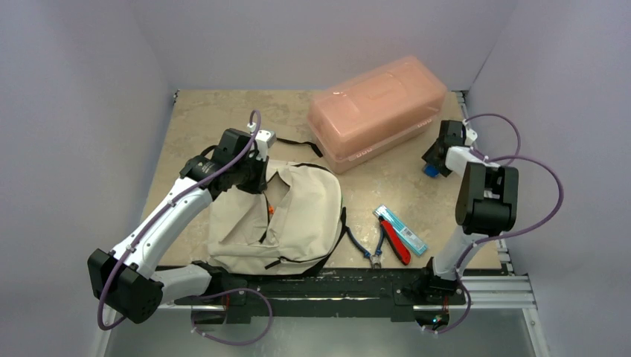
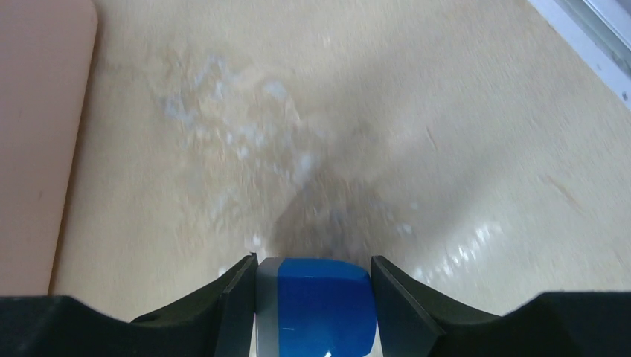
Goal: Pack the student bag
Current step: Pick up the stationery from the center of the board, then place the stationery in the student bag.
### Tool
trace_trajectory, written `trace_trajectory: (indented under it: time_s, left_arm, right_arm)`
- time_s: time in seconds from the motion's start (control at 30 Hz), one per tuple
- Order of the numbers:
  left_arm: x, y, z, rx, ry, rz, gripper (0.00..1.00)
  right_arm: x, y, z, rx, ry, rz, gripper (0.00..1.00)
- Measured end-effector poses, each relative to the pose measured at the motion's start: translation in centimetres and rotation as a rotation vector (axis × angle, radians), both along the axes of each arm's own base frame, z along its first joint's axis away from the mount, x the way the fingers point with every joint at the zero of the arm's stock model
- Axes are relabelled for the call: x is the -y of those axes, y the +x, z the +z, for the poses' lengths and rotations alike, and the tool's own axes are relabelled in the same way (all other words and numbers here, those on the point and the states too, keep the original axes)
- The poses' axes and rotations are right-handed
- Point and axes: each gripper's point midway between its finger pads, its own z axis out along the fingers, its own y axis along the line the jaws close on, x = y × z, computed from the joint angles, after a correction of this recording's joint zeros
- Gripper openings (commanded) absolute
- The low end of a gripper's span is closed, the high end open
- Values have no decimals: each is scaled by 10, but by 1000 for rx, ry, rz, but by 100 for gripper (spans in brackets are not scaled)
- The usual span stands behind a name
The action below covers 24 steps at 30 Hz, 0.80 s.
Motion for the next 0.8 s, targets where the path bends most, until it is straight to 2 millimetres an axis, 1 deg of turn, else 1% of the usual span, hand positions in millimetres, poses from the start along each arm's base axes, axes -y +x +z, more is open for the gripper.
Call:
trace_trajectory:
  time_s: [0.1,0.17,0.2,0.23,0.27,0.33,0.4,0.47,0.5,0.57,0.6,0.63,0.7,0.73,0.8]
  left_arm:
    - [0,0,0,-2,-3,0,0]
    - [0,1,-1,-3,-7,2,0]
    - [-1,1,-1,-4,-9,3,0]
    - [0,1,0,-5,-12,2,0]
    - [0,1,0,-6,-14,2,0]
    - [-1,1,0,-8,-17,3,0]
    - [-1,1,0,-9,-20,4,0]
    - [-1,2,0,-10,-23,7,0]
    - [-1,2,0,-11,-23,8,0]
    - [-2,2,-1,-12,-24,9,0]
    - [-2,2,-1,-12,-24,11,0]
    - [-2,2,-1,-12,-24,13,0]
    - [-3,3,-1,-12,-23,14,0]
    - [-3,3,-1,-12,-23,16,0]
    - [-3,3,-1,-9,-25,20,0]
  right_arm:
    - [-14,-21,14,21,22,31,30]
    - [-29,-32,33,68,29,69,29]
    - [-40,-36,46,101,28,99,29]
    - [-56,-40,59,140,28,139,29]
    - [-76,-44,73,180,33,195,29]
    - [-125,-53,96,258,63,332,28]
    - [-189,-71,114,328,128,521,26]
    - [-250,-96,123,360,202,701,26]
    - [-274,-108,125,364,228,773,26]
    - [-330,-138,130,374,282,945,26]
    - [-355,-153,133,379,300,1023,27]
    - [-377,-167,138,381,319,1097,28]
    - [-414,-182,150,401,354,1200,28]
    - [-431,-183,158,424,374,1232,28]
    - [-458,-175,171,469,411,1264,28]
